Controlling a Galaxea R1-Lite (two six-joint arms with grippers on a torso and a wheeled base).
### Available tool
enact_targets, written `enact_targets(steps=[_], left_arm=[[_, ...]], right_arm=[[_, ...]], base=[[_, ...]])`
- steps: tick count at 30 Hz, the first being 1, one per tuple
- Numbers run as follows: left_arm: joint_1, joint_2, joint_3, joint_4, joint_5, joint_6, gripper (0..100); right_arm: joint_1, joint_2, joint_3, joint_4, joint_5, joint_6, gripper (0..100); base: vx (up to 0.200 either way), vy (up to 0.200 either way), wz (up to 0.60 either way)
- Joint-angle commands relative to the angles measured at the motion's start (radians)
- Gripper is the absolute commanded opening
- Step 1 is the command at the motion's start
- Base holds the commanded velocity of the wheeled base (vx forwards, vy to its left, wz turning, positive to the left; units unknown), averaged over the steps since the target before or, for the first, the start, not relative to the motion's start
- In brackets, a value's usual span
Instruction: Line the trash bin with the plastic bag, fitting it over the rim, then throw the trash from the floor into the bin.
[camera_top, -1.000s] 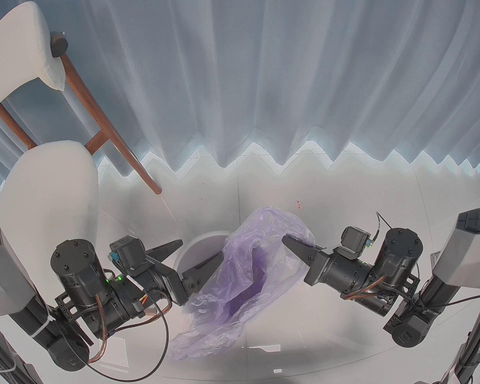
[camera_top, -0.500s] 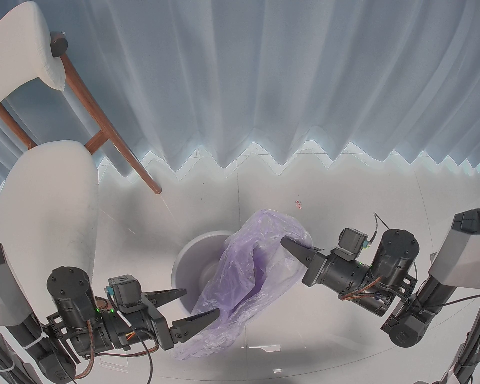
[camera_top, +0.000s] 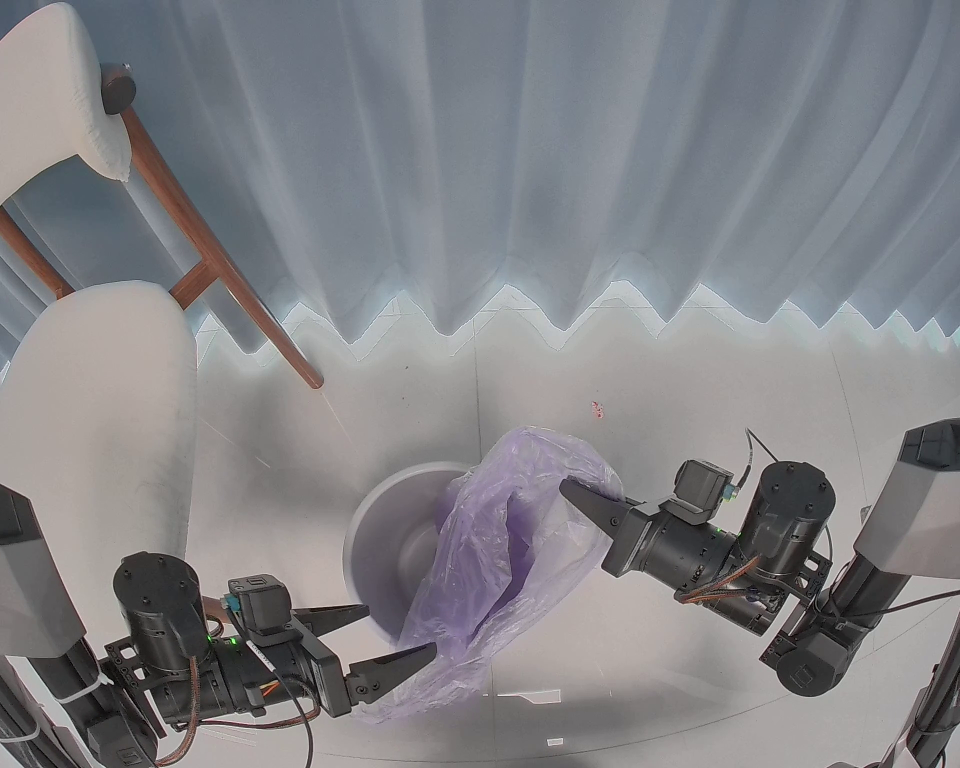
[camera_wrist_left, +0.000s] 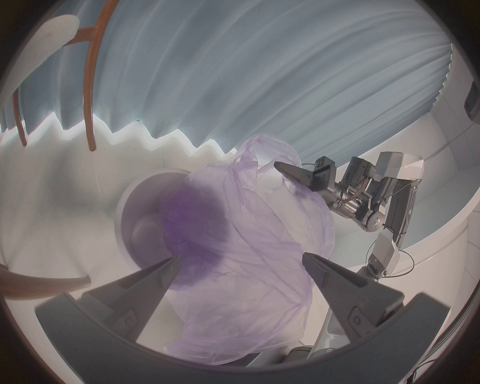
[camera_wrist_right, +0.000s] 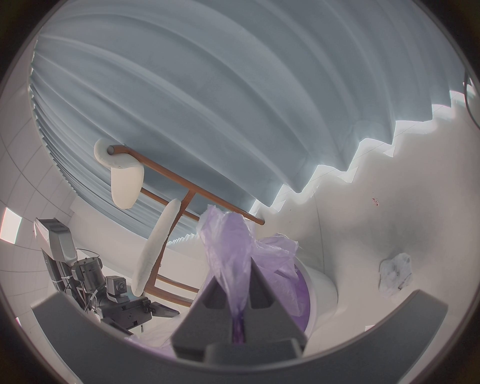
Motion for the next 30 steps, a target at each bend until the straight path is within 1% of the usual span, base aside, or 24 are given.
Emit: enact_targets(steps=[1, 5, 9, 12, 14, 17, 19, 20, 22, 30], left_arm=[[-0.014, 0.042, 0.012, 0.000, 0.000, 0.002, 100], [-0.040, 0.091, 0.013, -0.002, 0.003, 0.006, 100], [-0.067, 0.114, -0.005, -0.003, 0.040, 0.003, 100], [-0.069, 0.117, -0.028, -0.003, 0.049, -0.001, 100], [-0.089, 0.117, -0.053, -0.003, 0.058, -0.017, 100], [-0.152, 0.117, -0.053, -0.002, 0.069, -0.066, 100], [-0.195, 0.109, -0.059, -0.003, 0.098, -0.109, 100], [-0.195, 0.109, -0.059, -0.003, 0.098, -0.109, 100], [-0.225, 0.117, -0.065, -0.002, 0.154, -0.135, 100], [-0.218, 0.175, -0.063, -0.002, 0.170, -0.133, 100]], right_arm=[[0.002, 0.000, 0.000, -0.016, 0.000, -0.003, 0], [0.002, 0.001, 0.005, -0.016, 0.000, -0.020, 0], [0.003, 0.003, 0.006, -0.016, 0.000, -0.023, 0], [0.005, 0.003, 0.008, -0.016, 0.000, -0.025, 0], [0.006, 0.005, 0.008, -0.016, 0.000, -0.025, 0], [0.006, 0.008, 0.008, -0.016, 0.002, -0.025, 0], [0.006, 0.008, 0.008, -0.016, 0.000, -0.025, 0], [0.006, 0.008, 0.008, -0.016, 0.000, -0.025, 0], [0.006, 0.008, 0.008, -0.016, 0.002, -0.025, 0], [0.006, 0.006, 0.008, -0.016, 0.000, -0.025, 0]], base=[[0.000, 0.000, 0.00], [0.000, 0.000, 0.00], [0.000, 0.000, 0.00], [0.000, 0.000, 0.00], [0.000, 0.000, 0.00], [0.000, 0.000, 0.00], [0.000, 0.000, 0.00], [0.000, 0.000, 0.00], [0.000, 0.000, 0.00], [0.000, 0.000, 0.00]])
